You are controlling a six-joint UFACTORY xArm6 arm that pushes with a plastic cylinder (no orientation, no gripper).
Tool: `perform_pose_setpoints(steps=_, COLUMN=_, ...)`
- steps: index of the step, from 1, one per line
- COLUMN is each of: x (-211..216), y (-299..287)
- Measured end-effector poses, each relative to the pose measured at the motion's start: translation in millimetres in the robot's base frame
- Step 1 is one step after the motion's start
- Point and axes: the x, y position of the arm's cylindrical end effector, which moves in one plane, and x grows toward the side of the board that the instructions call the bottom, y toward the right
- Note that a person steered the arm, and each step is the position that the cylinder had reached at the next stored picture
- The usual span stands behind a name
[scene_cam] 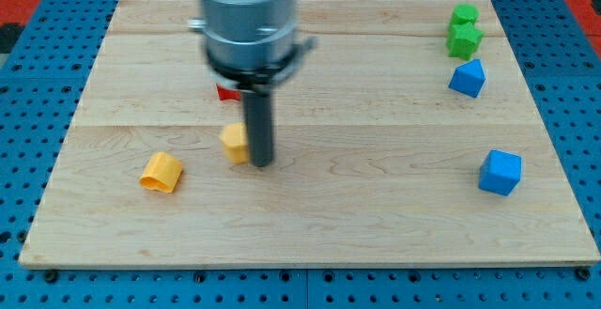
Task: Push the blue triangle towards center
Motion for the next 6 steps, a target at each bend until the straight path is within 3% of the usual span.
perform_pose_setpoints(steps=1, x=0, y=-14)
perform_pose_setpoints(steps=2, x=-20, y=15)
perform_pose_setpoints(steps=4, x=-45, y=260)
perform_pose_setpoints(steps=5, x=-83, y=380)
perform_pose_setpoints(steps=6, x=-133, y=391)
